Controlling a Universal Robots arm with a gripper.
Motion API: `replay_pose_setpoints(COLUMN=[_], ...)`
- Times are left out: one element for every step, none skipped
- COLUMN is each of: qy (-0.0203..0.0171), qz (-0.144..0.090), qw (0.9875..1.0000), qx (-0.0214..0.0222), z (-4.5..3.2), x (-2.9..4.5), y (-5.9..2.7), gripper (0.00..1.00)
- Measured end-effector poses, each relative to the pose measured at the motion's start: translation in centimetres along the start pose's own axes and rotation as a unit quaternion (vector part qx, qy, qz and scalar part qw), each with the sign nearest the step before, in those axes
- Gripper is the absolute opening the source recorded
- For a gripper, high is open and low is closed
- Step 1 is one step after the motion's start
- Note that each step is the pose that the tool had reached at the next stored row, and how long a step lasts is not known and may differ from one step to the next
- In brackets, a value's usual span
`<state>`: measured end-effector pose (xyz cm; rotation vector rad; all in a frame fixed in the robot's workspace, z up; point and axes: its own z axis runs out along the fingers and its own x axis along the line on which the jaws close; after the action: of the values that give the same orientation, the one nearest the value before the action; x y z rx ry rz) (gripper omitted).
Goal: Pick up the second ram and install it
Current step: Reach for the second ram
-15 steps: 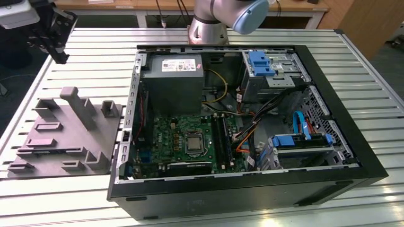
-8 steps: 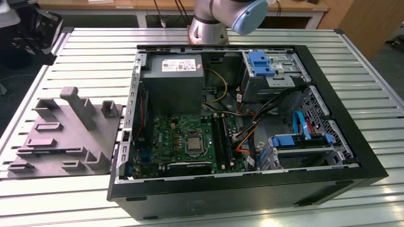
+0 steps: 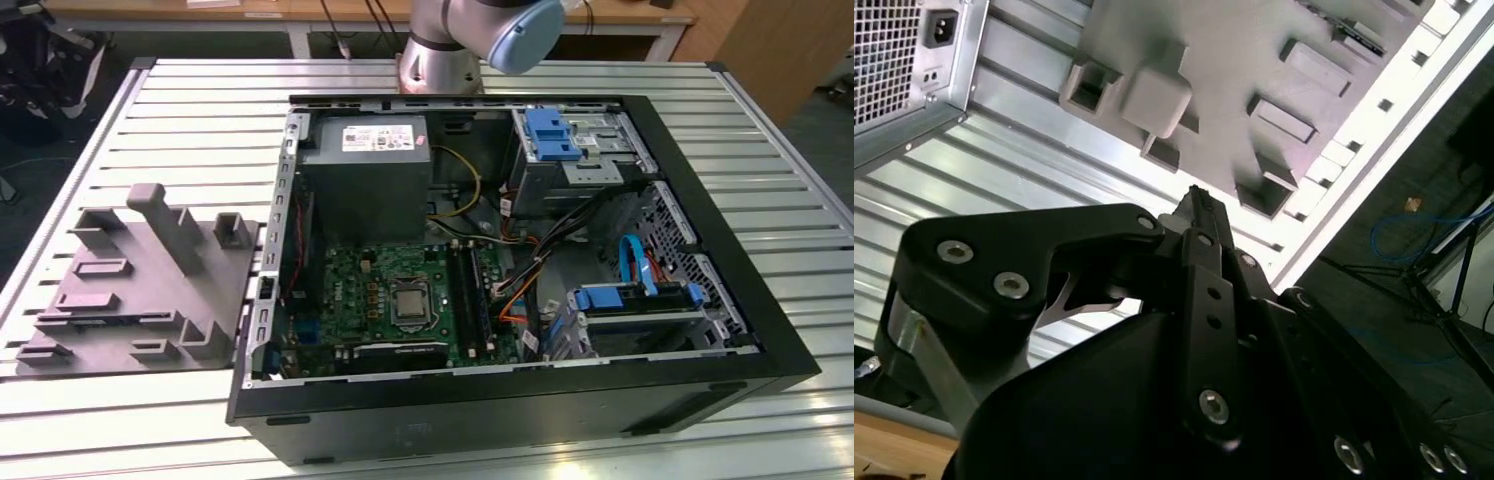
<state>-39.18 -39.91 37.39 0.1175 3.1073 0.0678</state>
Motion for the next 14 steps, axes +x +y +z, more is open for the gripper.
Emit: replay_pose_setpoints(qy=[0.0, -0.0001, 0.0, 0.0, 0.0, 0.0, 0.0, 0.0, 0.0, 0.0, 0.0, 0.0, 0.0, 0.0], qz=[0.0, 0.0, 0.0, 0.0, 0.0, 0.0, 0.0, 0.0, 0.0, 0.0, 0.0, 0.0, 0.0, 0.0], qw=[1.0, 1.0, 1.0, 1.0, 1.0, 1.0, 1.0, 1.0, 1.0, 1.0, 1.0, 1.0, 1.0, 1.0], qx=[0.0, -0.0001, 0.0, 0.0, 0.0, 0.0, 0.0, 0.0, 0.0, 0.0, 0.0, 0.0, 0.0, 0.0], z=[0.12, 0.25, 0.37, 0.49, 0.62, 0.74, 0.86, 0.97, 1.07, 1.15, 1.23, 1.31, 1.39, 1.47], x=[0.12, 0.19, 0.26, 0.32, 0.38, 0.43, 0.48, 0.53, 0.57, 0.61, 0.65, 0.68, 0.69, 0.7], y=[-0.04, -0.1, -0.18, -0.27, -0.38, -0.49, -0.61, -0.73, -0.87, -1.06, -1.24, -1.44, -1.64, -1.85], gripper=[0.1, 0.1, 0.1, 0.1, 0.1, 0.1, 0.1, 0.1, 0.1, 0.1, 0.1, 0.1, 0.1, 0.1])
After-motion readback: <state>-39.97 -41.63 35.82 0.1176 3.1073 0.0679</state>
